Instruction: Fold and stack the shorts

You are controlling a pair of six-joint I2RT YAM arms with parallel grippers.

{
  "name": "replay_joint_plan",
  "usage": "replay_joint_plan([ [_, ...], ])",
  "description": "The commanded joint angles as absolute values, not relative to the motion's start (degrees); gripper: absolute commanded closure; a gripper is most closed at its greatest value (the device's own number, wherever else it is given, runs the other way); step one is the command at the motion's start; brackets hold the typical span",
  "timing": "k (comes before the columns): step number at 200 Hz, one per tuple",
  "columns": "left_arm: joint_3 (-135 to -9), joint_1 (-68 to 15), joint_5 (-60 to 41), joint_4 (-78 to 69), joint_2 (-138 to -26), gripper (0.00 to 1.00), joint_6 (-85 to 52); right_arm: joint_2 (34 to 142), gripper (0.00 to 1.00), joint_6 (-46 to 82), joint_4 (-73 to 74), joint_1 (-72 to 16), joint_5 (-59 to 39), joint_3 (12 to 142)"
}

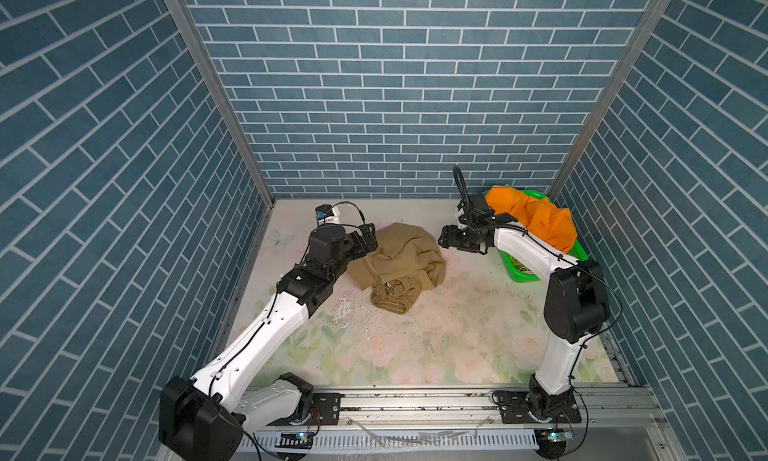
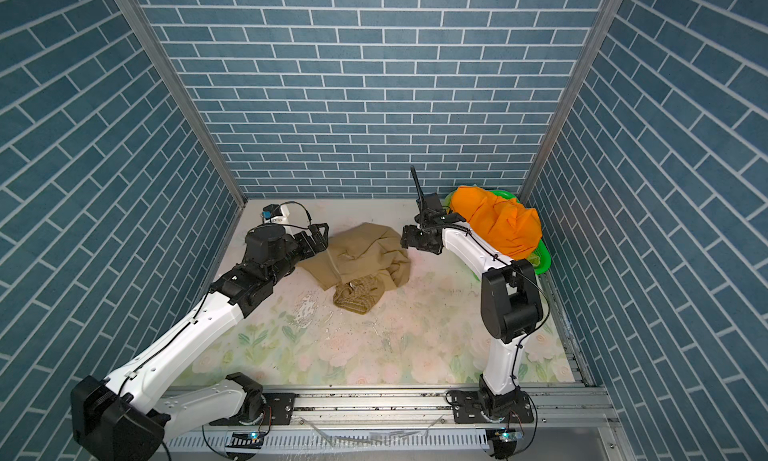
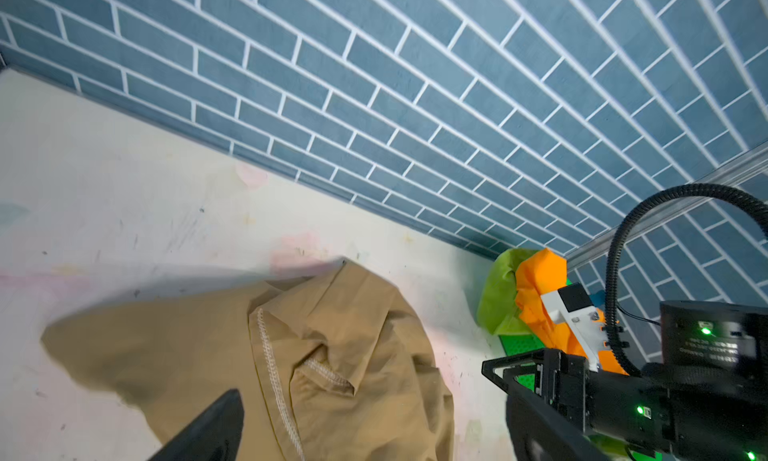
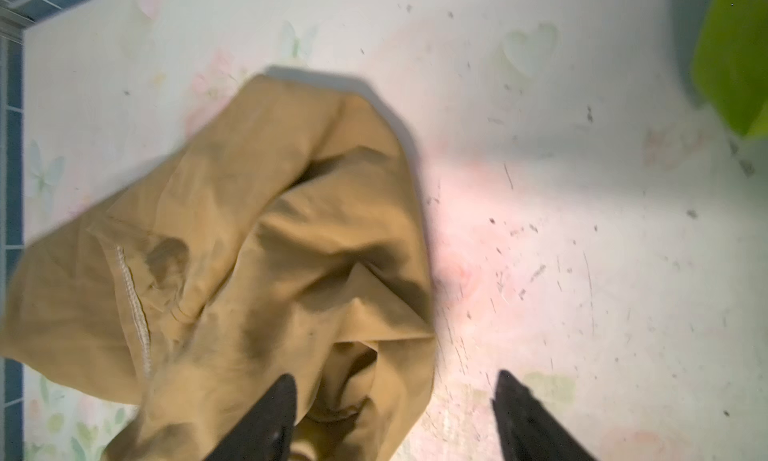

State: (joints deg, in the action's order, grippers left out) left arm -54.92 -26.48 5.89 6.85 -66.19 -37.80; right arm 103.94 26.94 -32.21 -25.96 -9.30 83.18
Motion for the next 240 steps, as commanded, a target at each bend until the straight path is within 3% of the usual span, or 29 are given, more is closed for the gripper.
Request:
replay_joint_plan([
  [1,-53.90,-26.02,3.63,8.32,-68.21,0.00,-38.52,93.47,0.12,26.31,-27.54,-28.58,-7.32,78.44],
  [25,-55.07,-25.60,1.35,9.81,-70.13,0.00,-38.27,90.54,0.02,25.93,-21.23,-32.69,-9.23,69.40],
  [54,-55.78,-24.84,1.01,13.51,-71.09,0.00,-37.35,94.23,0.02,26.63,-16.28,-38.86,-10.37,66.02],
  [102,-51.41,-21.63,-1.04,14.72,-68.52,0.00,-38.43,106.22,0.03,26.71,-14.14,-45.42,-10.33,70.96],
  [117,-48.36,-21.48,-2.05,12.57,-67.32,0.01,-39.74,109.80,0.14,26.32,-14.03,-45.29,-10.76,74.11],
  [123,-47.20,-21.52,-2.68,11.76,-67.22,0.00,-40.45,111.07,0.25,25.99,-14.98,-44.90,-9.36,75.59],
  [137,-45.76,-21.51,-4.43,10.91,-67.88,0.00,-41.98,112.92,0.77,26.20,-17.82,-42.68,-7.23,78.57],
  [150,-44.88,-21.50,-6.11,10.28,-68.92,0.00,-42.96,111.38,1.00,27.70,-16.53,-38.72,-7.11,76.94],
  [204,-42.76,-21.73,-15.44,2.91,-79.13,0.00,-46.22,94.57,1.00,27.71,-15.18,-20.23,-8.98,60.97],
  [240,-44.36,-23.12,-17.09,0.96,-84.34,0.00,-46.06,85.83,1.00,25.16,-21.32,-16.91,-1.63,51.46],
])
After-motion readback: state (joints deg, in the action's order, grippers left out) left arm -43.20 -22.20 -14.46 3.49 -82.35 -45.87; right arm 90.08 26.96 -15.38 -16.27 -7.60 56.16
